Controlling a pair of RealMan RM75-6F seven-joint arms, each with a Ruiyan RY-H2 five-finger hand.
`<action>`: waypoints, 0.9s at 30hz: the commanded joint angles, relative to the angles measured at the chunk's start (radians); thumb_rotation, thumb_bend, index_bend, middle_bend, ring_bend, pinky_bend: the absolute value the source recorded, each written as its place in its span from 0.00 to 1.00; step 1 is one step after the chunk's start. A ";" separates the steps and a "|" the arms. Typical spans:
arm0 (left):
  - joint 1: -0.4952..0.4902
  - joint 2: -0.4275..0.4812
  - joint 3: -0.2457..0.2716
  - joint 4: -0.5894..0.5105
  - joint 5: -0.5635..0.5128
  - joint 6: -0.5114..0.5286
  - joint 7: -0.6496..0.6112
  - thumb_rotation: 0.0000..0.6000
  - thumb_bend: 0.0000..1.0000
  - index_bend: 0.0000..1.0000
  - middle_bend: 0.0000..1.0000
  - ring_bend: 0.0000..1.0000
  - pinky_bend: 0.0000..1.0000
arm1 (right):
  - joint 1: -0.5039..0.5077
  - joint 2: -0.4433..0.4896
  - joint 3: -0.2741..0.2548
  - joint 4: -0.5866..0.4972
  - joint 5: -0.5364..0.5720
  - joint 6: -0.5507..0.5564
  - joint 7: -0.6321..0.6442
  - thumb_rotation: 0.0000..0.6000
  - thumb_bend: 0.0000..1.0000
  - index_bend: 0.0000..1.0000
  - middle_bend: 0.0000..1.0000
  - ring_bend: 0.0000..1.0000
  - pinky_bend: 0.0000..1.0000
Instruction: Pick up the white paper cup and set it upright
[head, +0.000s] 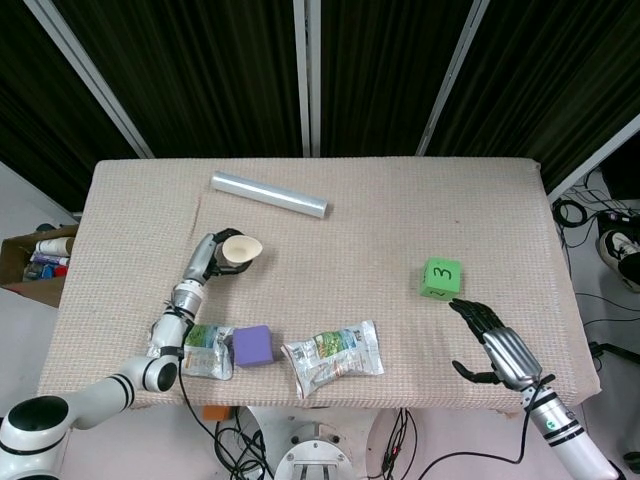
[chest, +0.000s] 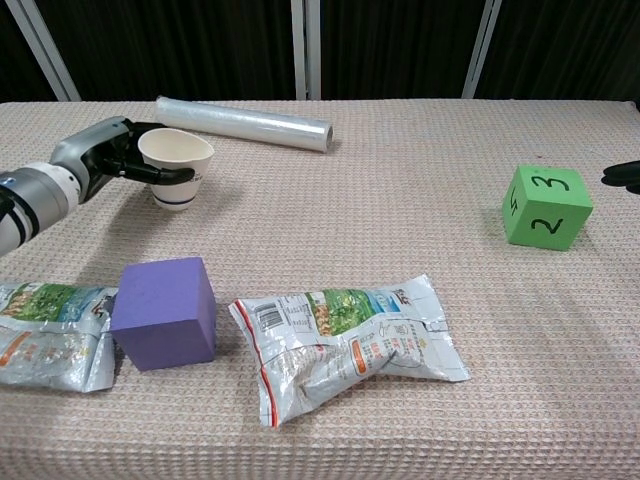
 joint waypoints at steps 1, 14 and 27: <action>0.008 -0.019 0.006 0.039 0.015 0.010 0.013 1.00 0.25 0.39 0.30 0.17 0.18 | -0.001 0.001 0.000 -0.002 0.000 0.000 -0.003 1.00 0.26 0.02 0.06 0.00 0.00; 0.063 0.145 0.068 -0.079 0.110 0.142 0.221 1.00 0.22 0.17 0.14 0.09 0.15 | -0.005 0.009 0.002 -0.003 -0.004 0.011 -0.001 1.00 0.26 0.02 0.06 0.00 0.00; 0.335 0.576 0.160 -0.584 0.034 0.477 0.926 1.00 0.16 0.19 0.14 0.09 0.15 | -0.057 0.113 0.077 -0.032 0.111 0.093 -0.053 1.00 0.25 0.02 0.07 0.00 0.00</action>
